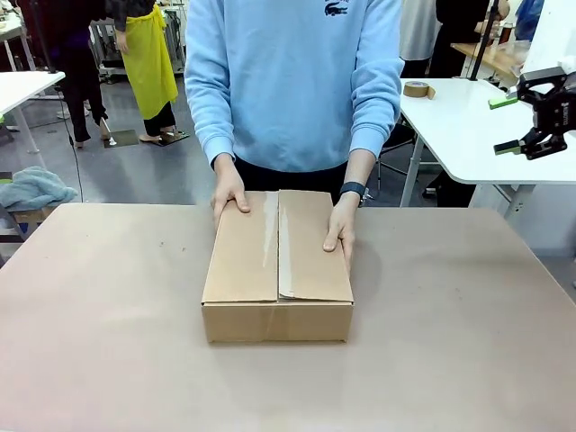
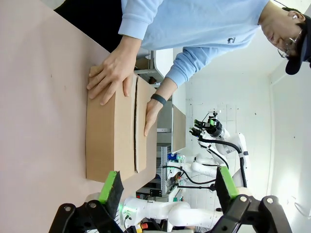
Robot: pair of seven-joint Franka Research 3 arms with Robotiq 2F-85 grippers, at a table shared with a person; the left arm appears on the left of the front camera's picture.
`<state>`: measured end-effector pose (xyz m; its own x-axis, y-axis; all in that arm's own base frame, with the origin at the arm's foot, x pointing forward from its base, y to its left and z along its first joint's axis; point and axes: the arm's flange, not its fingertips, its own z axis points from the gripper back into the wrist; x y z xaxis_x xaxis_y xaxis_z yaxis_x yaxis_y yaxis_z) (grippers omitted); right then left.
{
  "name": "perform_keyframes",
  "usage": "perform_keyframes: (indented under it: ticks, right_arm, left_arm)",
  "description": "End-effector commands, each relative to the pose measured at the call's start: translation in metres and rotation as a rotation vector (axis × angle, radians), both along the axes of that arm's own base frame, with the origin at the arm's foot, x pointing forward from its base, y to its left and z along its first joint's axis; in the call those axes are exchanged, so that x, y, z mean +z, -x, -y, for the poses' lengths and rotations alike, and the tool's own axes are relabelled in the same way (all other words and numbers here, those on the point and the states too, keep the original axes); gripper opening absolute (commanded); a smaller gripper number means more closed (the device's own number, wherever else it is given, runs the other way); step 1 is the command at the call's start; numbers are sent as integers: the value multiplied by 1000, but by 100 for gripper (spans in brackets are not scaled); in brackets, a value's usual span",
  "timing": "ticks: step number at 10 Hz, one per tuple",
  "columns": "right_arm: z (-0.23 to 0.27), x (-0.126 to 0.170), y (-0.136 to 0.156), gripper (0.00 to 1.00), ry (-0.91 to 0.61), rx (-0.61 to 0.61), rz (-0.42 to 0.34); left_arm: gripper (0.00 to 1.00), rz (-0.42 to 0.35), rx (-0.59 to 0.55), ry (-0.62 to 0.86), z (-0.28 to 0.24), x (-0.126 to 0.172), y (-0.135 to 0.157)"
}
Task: Pack the gift set into the box.
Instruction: Press and hold the closed box until the human finishes sealing it.
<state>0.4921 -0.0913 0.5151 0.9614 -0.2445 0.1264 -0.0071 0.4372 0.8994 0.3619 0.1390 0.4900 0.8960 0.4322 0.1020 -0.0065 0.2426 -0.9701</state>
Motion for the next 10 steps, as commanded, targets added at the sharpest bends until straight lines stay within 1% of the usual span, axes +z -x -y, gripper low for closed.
perform_keyframes:
  ticks: [1, 3, 4, 5, 6, 7, 8, 9, 10]
  right_arm:
    - [-2, 0, 2, 100, 7, -12, -6]
    - [0, 0, 0, 100, 0, 0, 0]
    - [-56, 13, -19, 100, 31, 204, 127]
    - [-142, 28, -28, 100, 86, 498, 326]
    - [-213, 34, -17, 100, 63, 757, 547]
    - [-259, 26, -3, 100, 4, 927, 712]
    - [-280, 12, 4, 100, 20, 953, 870]
    - [-272, -5, 11, 100, -2, 961, 973]
    - [-244, -15, 11, 100, 34, 890, 993]
  left_arm:
    - [100, -4, -3, -2, 0, 0, 2]
    - [100, 0, 0, 0, 0, 0, 0]
    - [100, 149, -114, -53, 55, 26, -22]
    - [100, 364, -308, -139, 134, 54, -38]
    - [100, 547, -461, -184, 202, 69, -38]
    - [100, 692, -549, -142, 253, 68, -30]
    - [100, 847, -506, -268, 290, 54, -24]
    - [100, 908, -357, -307, 279, 39, -30]
    - [100, 905, -171, -286, 241, 27, -38]
